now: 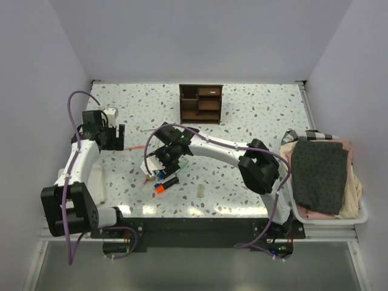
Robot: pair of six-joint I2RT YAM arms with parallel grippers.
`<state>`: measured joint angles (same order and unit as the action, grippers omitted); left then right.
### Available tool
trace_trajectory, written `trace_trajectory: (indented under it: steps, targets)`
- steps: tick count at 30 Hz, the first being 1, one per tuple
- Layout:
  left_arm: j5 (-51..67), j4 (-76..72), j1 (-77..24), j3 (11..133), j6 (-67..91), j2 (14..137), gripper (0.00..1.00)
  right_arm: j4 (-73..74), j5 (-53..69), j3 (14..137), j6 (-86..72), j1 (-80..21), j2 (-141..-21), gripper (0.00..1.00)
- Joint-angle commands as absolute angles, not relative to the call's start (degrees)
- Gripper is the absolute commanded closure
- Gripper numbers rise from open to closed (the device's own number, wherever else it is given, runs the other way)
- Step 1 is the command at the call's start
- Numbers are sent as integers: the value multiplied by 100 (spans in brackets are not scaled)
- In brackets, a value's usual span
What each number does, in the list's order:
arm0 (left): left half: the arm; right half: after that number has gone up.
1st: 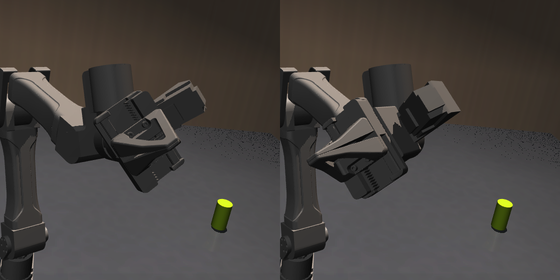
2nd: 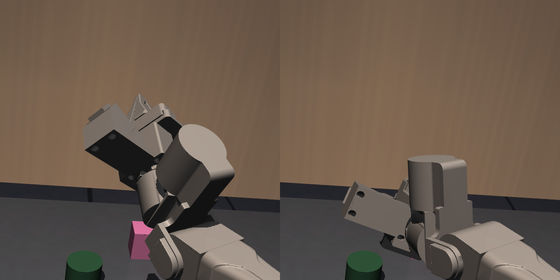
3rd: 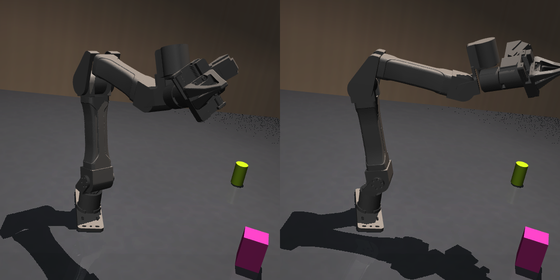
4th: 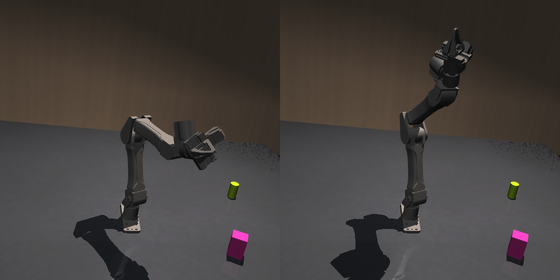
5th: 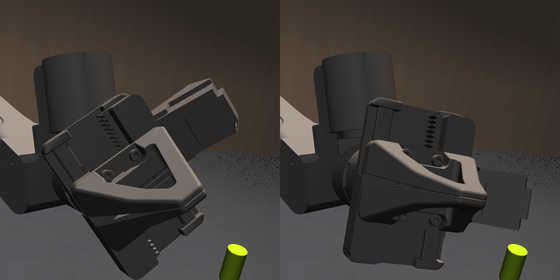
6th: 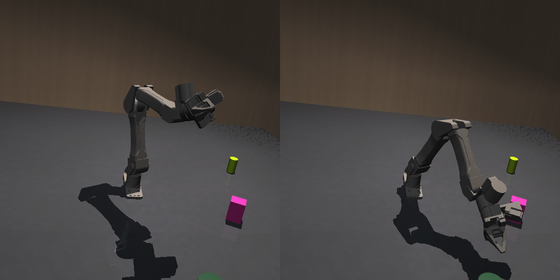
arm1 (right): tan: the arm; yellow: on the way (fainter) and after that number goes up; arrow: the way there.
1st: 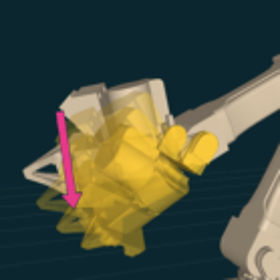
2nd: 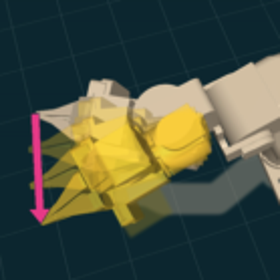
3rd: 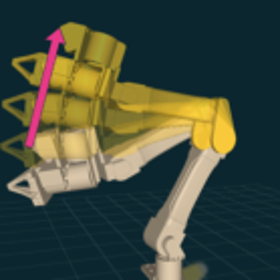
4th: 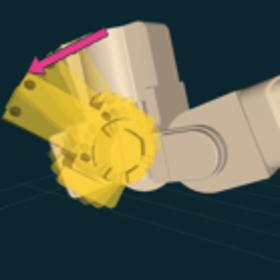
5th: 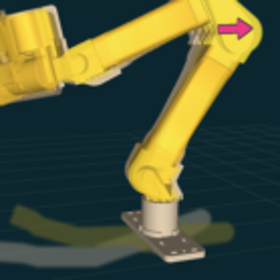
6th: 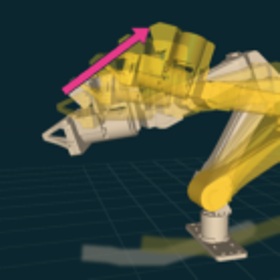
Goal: Sort the stationery into containers
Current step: Pick up the pen from the center of the board.
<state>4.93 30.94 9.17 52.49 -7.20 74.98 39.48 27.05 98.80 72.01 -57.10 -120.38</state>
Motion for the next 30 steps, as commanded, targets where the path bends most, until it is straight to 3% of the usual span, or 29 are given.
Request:
trace_trajectory:
  steps: [1,9,17,23,30]
  targets:
    - [922,2866,1107,5194,-1098,7751,22,3787,2418,10457,6847,-5766,-12198,38]
    - [2214,2918,1142,5449,-2897,8252,37,3762,2303,10617,6680,-5766,-12278,39]
    - [2961,3454,1125,6397,-4007,9402,40,3429,2417,10547,5681,-5555,-12077,41]
    - [2901,3665,827,6653,-4421,9940,52,2964,2812,10731,3820,-4853,-11734,41]
    - [2303,3218,203,6478,-4535,10046,55,2558,2690,10934,2470,-3956,-11268,41]
